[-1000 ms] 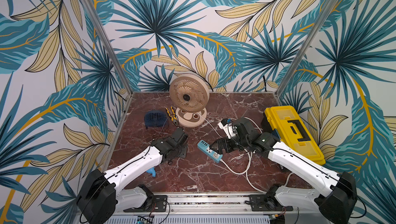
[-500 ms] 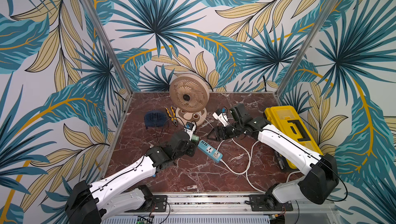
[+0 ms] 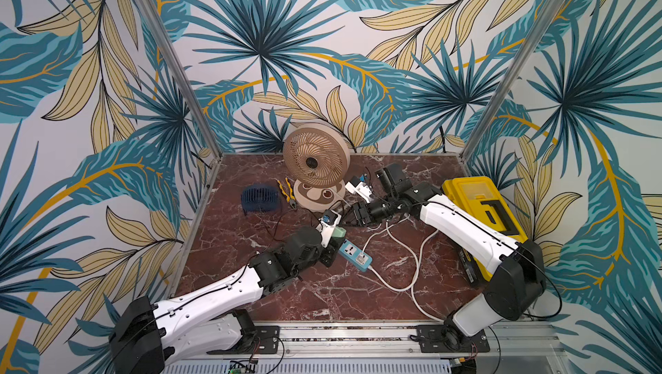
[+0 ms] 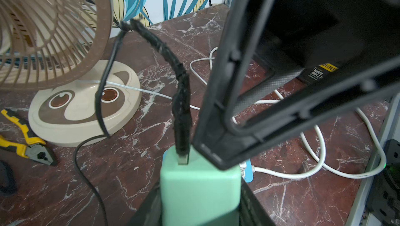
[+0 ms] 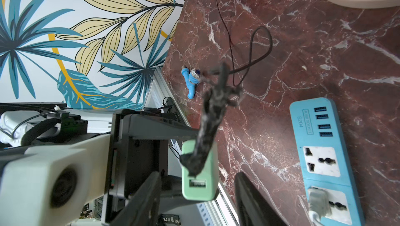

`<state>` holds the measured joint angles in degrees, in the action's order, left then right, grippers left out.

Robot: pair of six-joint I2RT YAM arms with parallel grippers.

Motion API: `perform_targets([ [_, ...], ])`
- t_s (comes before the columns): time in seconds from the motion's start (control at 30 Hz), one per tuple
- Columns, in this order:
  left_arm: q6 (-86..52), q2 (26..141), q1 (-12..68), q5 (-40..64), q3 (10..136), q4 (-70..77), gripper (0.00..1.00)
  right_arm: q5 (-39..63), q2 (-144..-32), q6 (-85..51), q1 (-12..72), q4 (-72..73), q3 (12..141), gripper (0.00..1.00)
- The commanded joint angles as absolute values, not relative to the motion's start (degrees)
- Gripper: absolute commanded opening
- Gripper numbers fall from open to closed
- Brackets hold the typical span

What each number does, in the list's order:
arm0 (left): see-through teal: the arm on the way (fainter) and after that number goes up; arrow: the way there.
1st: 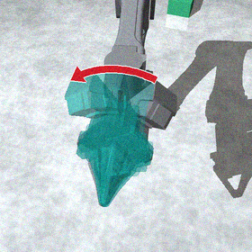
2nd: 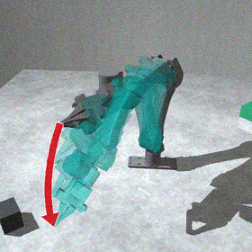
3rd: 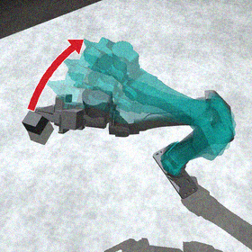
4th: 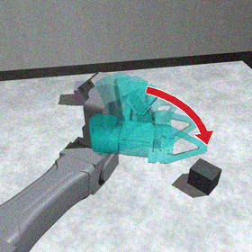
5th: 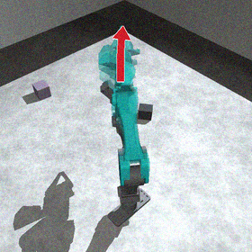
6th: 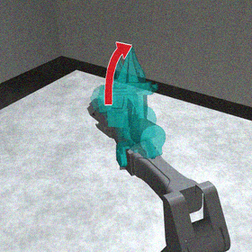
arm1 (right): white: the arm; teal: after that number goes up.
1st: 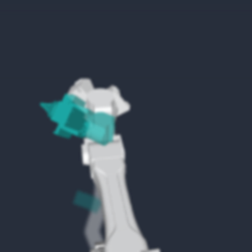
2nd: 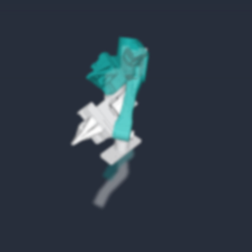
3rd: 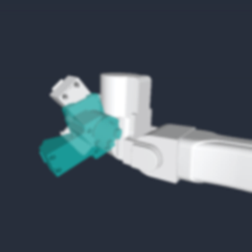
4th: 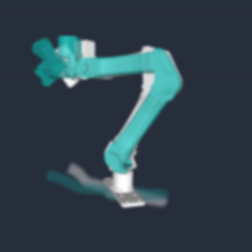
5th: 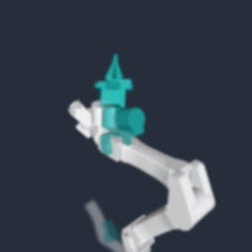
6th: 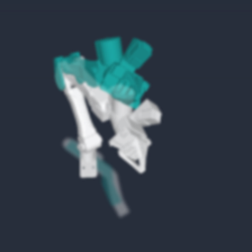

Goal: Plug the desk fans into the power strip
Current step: Pick up the plug from the center of the board.

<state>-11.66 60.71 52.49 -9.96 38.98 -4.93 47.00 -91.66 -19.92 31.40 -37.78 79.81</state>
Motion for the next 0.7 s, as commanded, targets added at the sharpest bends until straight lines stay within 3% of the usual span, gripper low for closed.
perform_targets([
  [0.0,-10.2,60.3,53.1,-11.4,37.7,-2.1,0.00,49.2,-92.8,-19.5,31.8,-38.8,79.4,0.54],
  [0.5,-10.1,62.4,54.1,-11.5,38.0,-1.4,0.00,43.1,-96.0,-15.0,35.6,-43.8,81.5,0.43],
  [0.67,-10.2,62.7,54.3,-11.3,37.9,-1.1,0.00,42.2,-96.2,-14.9,36.0,-43.3,81.5,0.26],
])
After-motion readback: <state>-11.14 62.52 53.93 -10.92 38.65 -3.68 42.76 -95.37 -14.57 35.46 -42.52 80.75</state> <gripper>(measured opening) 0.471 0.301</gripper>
